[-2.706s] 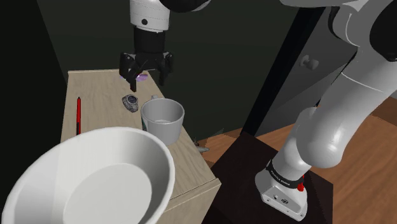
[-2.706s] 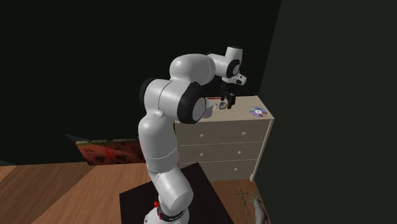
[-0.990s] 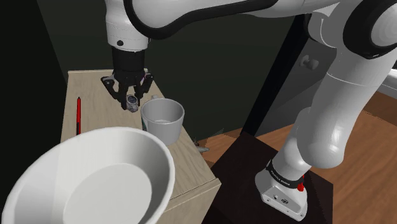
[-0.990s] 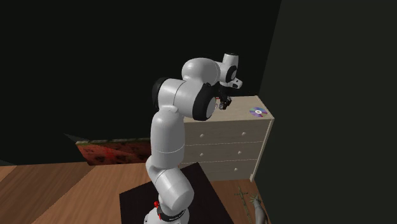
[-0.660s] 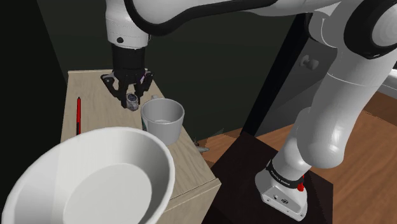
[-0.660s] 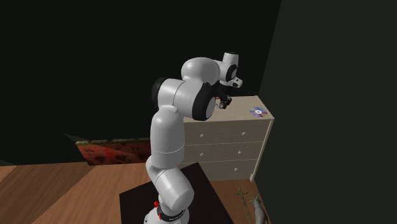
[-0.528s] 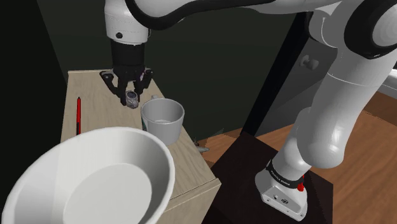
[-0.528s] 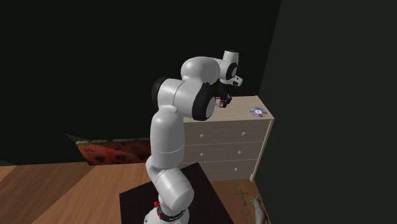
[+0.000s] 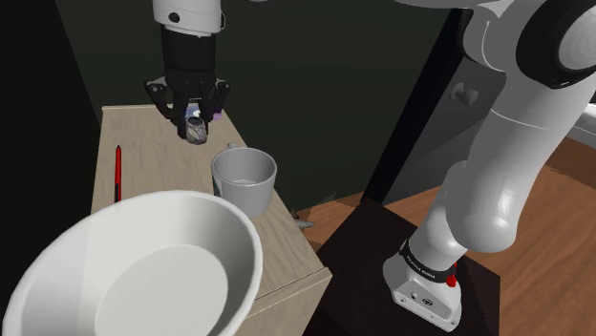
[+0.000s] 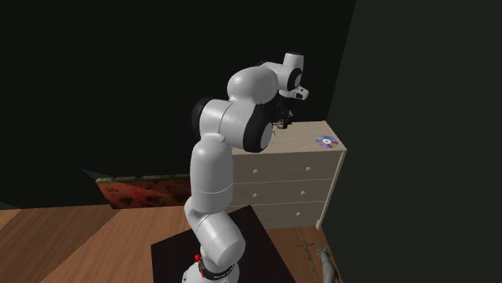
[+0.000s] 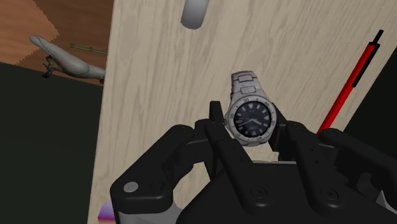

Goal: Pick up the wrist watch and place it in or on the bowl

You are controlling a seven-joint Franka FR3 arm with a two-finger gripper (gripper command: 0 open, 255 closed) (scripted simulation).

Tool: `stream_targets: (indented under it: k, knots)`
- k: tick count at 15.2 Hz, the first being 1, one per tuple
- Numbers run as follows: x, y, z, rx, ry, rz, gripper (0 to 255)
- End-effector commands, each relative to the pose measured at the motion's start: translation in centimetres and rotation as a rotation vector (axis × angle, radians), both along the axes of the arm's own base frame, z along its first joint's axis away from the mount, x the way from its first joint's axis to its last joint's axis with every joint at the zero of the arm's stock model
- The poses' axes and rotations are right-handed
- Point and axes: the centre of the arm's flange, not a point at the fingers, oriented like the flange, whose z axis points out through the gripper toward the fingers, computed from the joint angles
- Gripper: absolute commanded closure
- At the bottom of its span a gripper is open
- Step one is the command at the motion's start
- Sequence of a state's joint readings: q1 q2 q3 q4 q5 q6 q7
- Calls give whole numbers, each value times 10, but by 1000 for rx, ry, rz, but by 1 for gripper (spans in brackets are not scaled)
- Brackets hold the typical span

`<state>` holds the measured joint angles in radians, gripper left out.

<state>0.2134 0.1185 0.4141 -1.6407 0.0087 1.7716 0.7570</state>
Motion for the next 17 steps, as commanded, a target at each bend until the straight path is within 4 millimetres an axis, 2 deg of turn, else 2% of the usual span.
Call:
stream_targets:
  k: [1,17]
  knots:
    - [-2,0,10,0,0,0,255]
    - [-2,0,93,0,0,0,255]
